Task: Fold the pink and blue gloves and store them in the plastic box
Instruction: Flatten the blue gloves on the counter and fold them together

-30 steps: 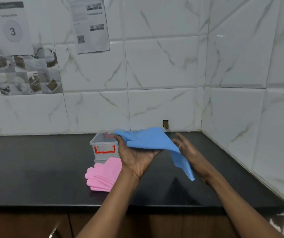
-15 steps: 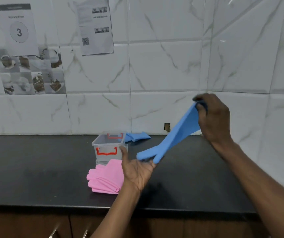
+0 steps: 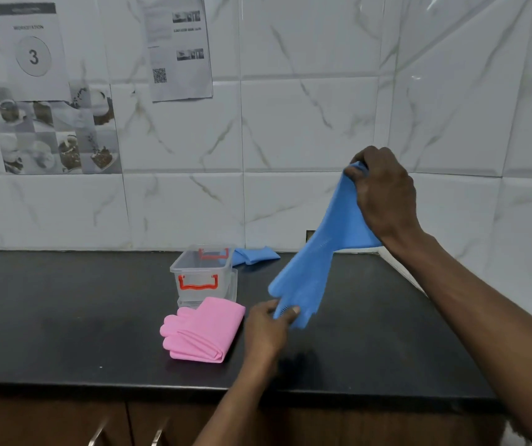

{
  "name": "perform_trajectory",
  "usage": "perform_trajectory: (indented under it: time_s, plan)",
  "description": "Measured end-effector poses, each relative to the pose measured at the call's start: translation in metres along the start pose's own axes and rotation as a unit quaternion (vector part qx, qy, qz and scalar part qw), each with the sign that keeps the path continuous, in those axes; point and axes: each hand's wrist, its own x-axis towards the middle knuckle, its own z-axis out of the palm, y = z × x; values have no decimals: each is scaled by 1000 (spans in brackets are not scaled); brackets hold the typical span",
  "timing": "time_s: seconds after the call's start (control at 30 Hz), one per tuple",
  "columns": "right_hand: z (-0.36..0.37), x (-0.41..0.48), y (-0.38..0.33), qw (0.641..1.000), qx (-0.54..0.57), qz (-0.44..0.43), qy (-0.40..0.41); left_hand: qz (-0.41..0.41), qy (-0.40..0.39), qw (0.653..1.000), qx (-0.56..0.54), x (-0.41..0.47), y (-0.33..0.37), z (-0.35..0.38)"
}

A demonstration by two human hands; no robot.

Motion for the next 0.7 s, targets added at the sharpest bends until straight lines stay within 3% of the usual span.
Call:
perform_trajectory:
  time_s: [0.1, 0.23, 0.33, 0.4, 0.47, 0.7]
  plan:
    - [0, -5, 37, 995, -19, 90, -49, 17, -4, 1000, 17, 20, 10, -35]
    - [17, -45, 95, 955, 24, 220, -198, -18, 2, 999, -28, 43, 20, -51]
    - [28, -96, 126, 908, 10, 303, -291, 0, 21, 992, 128, 54, 8, -40]
    - [30, -129, 141, 856, -19, 359, -371, -7, 24, 961, 275, 54, -5, -28]
    - [30, -155, 153, 820, -50, 385, -419, -17, 27, 936, 350, 53, -17, -19]
    - [29, -197, 151, 867, -116, 342, -345, 77, 73, 871, 479, 47, -36, -2]
